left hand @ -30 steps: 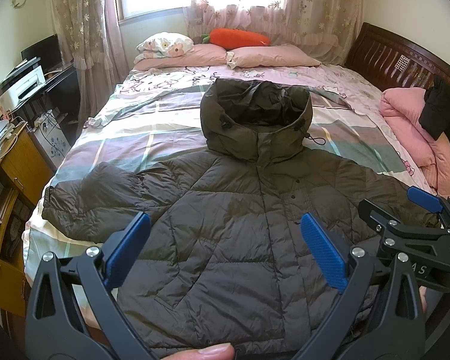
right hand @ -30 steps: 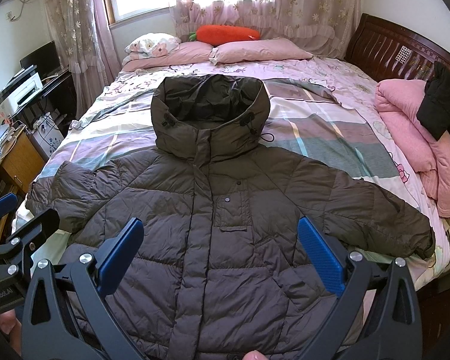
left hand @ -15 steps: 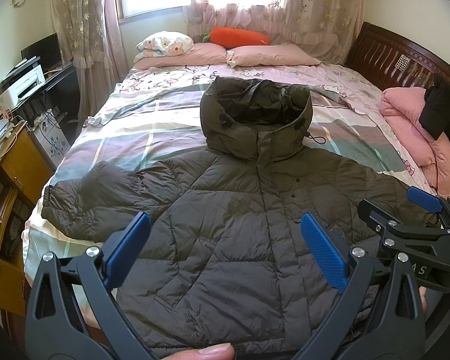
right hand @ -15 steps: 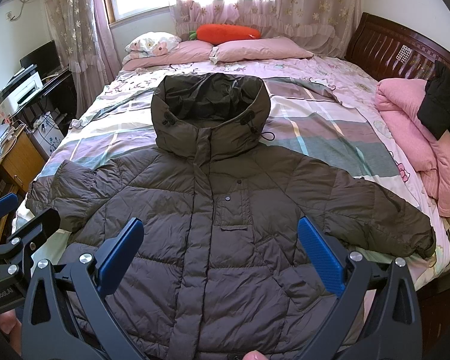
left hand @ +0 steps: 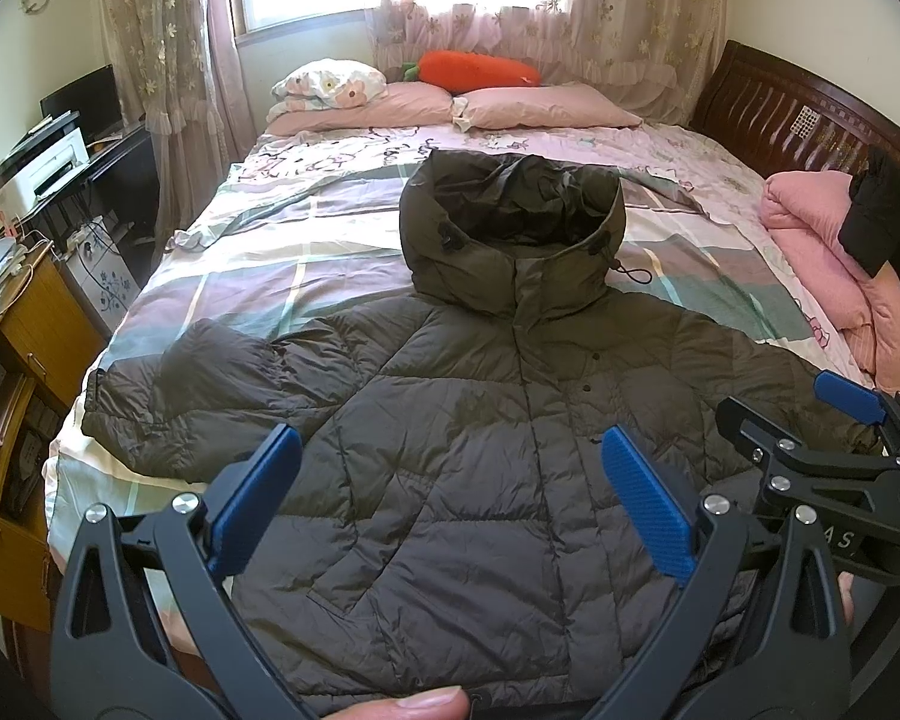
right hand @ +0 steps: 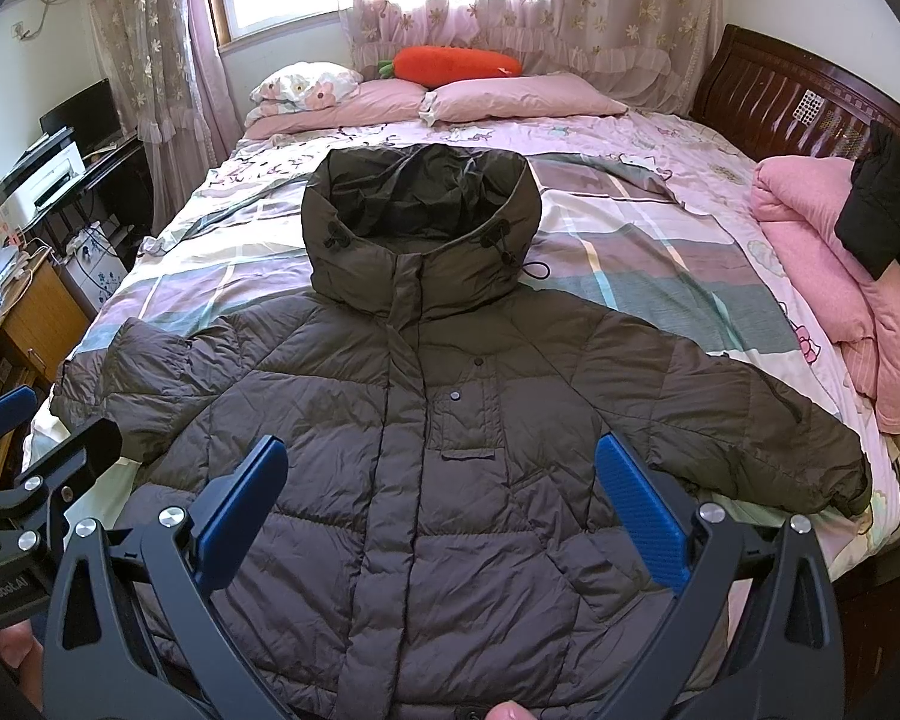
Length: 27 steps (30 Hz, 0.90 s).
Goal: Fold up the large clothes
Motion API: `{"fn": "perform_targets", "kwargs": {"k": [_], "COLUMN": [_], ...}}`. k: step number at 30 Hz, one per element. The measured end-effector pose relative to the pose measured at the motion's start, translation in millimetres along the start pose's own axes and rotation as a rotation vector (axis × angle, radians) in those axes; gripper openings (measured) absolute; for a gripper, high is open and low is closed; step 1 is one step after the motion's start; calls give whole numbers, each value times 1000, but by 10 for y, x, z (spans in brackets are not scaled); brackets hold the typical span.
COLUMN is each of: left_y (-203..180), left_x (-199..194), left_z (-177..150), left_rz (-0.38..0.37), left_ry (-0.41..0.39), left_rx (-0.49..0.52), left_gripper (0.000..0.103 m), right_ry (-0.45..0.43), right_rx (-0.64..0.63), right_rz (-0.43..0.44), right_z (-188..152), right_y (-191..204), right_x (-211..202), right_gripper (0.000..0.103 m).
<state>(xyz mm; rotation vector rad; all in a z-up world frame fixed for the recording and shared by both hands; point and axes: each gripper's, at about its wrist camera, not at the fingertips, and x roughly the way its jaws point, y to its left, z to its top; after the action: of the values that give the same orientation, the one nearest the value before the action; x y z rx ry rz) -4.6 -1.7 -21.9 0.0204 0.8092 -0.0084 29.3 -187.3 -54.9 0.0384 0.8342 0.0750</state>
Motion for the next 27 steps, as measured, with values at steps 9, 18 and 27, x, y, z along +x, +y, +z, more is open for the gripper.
{"fn": "perform_targets", "kwargs": {"k": [9,18,27], "left_y": [56,-323,-485], "left_x": [495,1456,2208], "left_z": [-71,77,-7], "left_rz": [-31,-179,-97], "left_ry": [109,433,621], "left_rx": [-34,43,79], "left_gripper": [101,101,101], "right_ry": [67,512,460], "right_rx": [83,932,1435], "right_rz": [-64,-24,-190], "right_z": [5,-413,-1612], "right_y": [-453,-3323,-4874], "right_x": [420,1670,1274], "right_gripper": [102,102,102]}}
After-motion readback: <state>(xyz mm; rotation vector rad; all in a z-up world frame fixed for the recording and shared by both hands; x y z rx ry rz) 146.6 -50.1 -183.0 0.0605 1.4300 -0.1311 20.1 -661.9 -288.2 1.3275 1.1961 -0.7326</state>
